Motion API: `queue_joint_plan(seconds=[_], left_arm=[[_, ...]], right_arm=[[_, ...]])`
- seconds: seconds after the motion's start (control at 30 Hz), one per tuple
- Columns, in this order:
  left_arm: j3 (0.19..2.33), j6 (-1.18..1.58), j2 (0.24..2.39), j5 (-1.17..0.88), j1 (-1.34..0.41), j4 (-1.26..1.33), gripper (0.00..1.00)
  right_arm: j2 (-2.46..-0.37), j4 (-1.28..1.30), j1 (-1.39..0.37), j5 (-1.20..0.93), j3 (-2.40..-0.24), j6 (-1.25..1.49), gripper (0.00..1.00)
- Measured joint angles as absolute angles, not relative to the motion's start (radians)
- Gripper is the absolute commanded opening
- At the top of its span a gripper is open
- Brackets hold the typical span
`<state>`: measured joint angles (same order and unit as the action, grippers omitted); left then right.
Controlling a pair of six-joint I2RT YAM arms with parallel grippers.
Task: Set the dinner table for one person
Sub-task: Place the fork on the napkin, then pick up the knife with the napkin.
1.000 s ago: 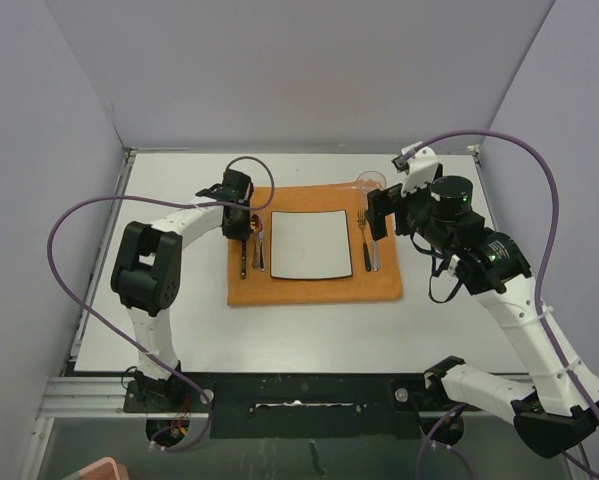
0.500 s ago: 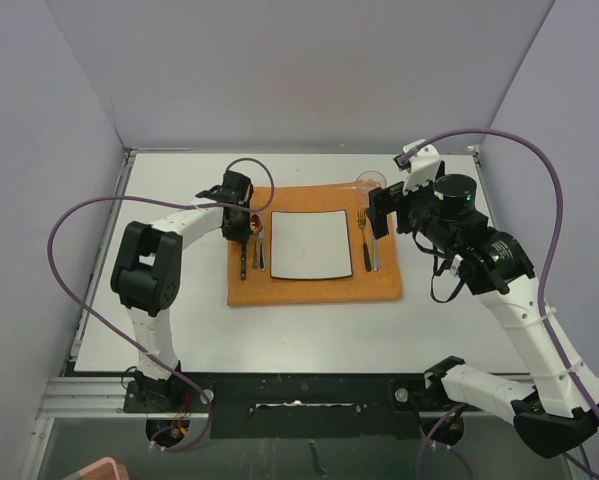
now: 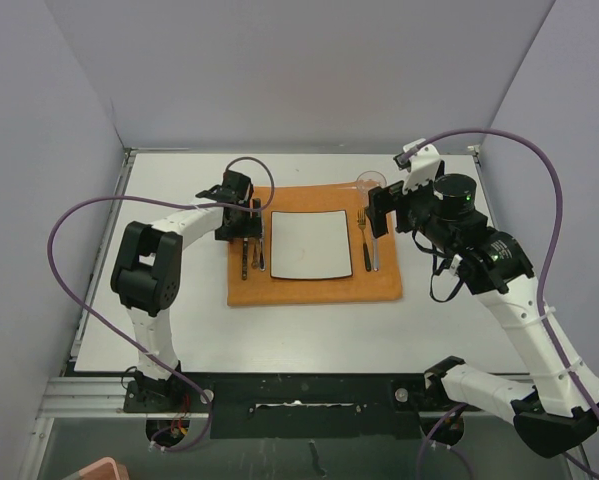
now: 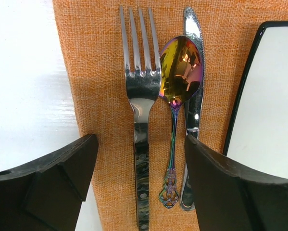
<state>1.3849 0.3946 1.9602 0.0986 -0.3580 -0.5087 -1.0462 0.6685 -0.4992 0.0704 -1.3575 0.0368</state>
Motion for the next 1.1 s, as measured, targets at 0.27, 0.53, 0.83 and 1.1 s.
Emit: queue_joint_plan(seconds=[0.27, 0.53, 0.83, 1.1], left_arm=[[1.370, 0.377, 1.896, 0.147, -0.358, -0.511, 0.75], [1.244, 0.349, 1.461, 0.159, -0.358, -0.408, 0.72], [1.163, 0.321, 1.222, 0.154, -0.358, -0.401, 0.00], [1.085, 0.291, 1.189, 0.160, -0.358, -0.513, 0.76]], right_arm=[[-1.039, 0.603, -0.499, 0.076, -1.303, 0.119, 0.98], [-1.034, 0.550, -0.498, -0.007, -1.269, 0.164, 0.98], [-1.038, 0.518, -0.497, -0.086, -1.243, 0.202, 0.98], [-1.048, 0.459, -0.497, -0.162, -1.200, 0.230, 0.98]])
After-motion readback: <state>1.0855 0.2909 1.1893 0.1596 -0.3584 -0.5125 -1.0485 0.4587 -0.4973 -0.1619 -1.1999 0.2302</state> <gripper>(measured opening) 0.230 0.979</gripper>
